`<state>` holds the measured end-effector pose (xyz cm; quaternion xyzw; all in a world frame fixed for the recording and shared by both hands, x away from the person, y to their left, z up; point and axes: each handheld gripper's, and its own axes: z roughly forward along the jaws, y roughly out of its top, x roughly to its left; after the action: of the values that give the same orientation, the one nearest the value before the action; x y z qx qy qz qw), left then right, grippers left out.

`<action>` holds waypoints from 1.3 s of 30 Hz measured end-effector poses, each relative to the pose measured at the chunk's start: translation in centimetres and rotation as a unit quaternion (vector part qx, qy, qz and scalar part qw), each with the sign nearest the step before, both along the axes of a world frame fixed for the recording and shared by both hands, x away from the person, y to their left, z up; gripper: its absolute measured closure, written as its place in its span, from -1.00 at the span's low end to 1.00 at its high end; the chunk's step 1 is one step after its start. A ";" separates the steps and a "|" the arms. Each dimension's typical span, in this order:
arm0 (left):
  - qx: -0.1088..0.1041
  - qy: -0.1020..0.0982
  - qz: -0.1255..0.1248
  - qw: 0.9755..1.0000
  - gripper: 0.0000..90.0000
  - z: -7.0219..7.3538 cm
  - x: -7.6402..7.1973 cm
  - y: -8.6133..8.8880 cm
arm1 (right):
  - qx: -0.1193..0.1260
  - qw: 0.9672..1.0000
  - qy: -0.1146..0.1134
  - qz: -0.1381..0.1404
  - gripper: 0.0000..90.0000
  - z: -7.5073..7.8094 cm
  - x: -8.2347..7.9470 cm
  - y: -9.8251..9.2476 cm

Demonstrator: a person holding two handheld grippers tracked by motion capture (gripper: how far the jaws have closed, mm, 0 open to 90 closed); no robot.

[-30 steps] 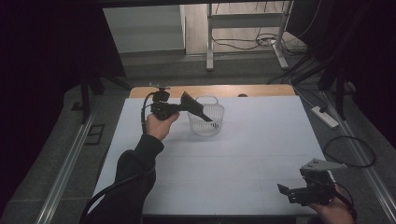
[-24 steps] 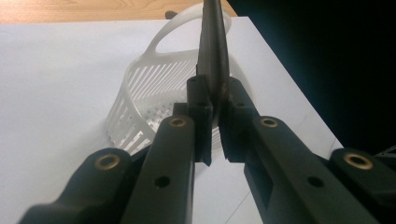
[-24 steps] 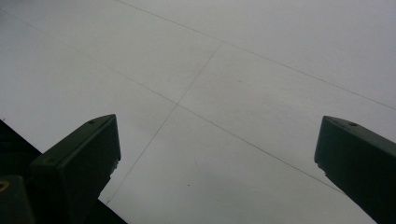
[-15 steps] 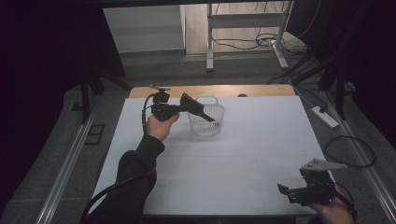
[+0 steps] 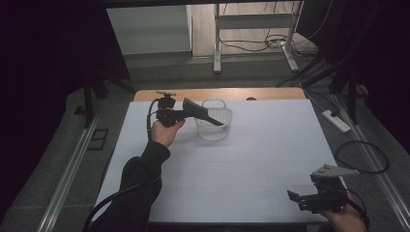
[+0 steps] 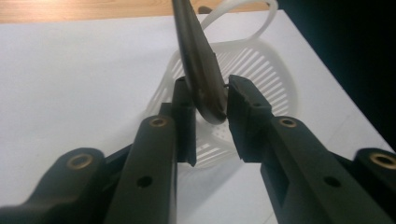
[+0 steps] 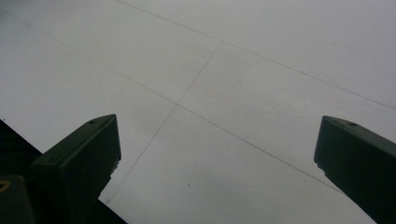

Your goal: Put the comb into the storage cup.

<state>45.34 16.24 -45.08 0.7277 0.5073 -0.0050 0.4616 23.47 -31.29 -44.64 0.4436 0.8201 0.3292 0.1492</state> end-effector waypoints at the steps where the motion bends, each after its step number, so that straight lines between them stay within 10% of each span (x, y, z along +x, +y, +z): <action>1: 0.002 0.000 0.000 1.000 0.57 -0.1 0.0 0.0 | 0.000 1.000 0.000 0.000 -0.98 0.0 0.0 0.0; 26: 0.044 -0.026 0.012 0.999 0.29 -0.6 -0.3 0.2 | 0.000 1.000 -0.001 -0.003 -0.98 0.0 0.0 0.0; 39: 0.090 -0.064 0.014 0.994 0.17 -0.2 -0.7 -0.1 | -0.002 1.000 -0.002 -0.003 -0.98 0.0 0.0 0.0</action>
<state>44.69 16.17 -45.24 0.7576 0.4854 0.0939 0.4261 23.47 -31.28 -44.64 0.4457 0.8189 0.3281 0.1523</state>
